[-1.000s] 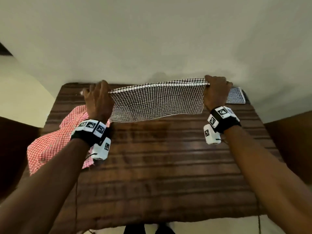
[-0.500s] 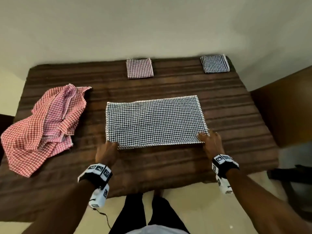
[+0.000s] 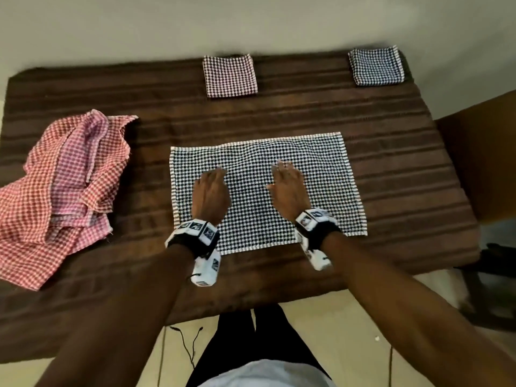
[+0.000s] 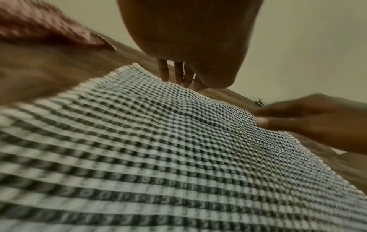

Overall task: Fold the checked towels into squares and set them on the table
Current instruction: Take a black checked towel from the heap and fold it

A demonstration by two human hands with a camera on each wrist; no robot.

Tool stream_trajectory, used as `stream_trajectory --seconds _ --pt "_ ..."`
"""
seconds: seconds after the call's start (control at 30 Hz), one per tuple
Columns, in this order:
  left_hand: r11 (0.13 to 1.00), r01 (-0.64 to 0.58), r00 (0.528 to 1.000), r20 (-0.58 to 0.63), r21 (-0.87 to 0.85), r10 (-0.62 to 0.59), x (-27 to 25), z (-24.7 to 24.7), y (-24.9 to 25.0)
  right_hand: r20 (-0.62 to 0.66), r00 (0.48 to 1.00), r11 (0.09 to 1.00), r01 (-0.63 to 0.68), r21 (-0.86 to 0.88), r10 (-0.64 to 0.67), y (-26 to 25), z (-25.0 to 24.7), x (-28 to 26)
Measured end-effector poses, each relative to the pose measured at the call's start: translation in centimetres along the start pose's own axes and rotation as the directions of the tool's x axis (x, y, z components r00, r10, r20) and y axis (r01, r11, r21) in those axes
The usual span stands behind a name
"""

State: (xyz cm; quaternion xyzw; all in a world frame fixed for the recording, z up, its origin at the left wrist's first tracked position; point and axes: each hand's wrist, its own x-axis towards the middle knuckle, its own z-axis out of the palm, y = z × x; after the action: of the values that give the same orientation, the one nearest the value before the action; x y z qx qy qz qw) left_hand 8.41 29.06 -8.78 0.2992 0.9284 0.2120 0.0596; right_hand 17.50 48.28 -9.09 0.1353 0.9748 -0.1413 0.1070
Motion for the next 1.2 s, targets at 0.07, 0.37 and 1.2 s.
stream_trajectory --seconds 0.07,0.37,1.2 --pt "0.997 0.055 0.998 0.01 -0.051 -0.054 1.5 2.6 0.7 0.019 0.998 0.998 0.054 0.039 -0.054 -3.5 1.5 2.9" --pt "0.961 0.249 0.967 -0.085 0.122 -0.24 3.6 4.6 -7.6 -0.036 0.988 0.988 -0.15 0.045 0.151 4.2 3.5 8.4" --pt "0.912 0.359 0.933 -0.083 0.196 -0.35 -10.7 4.2 -5.6 -0.243 0.768 0.805 -0.577 0.136 0.592 15.9 5.7 -9.9"
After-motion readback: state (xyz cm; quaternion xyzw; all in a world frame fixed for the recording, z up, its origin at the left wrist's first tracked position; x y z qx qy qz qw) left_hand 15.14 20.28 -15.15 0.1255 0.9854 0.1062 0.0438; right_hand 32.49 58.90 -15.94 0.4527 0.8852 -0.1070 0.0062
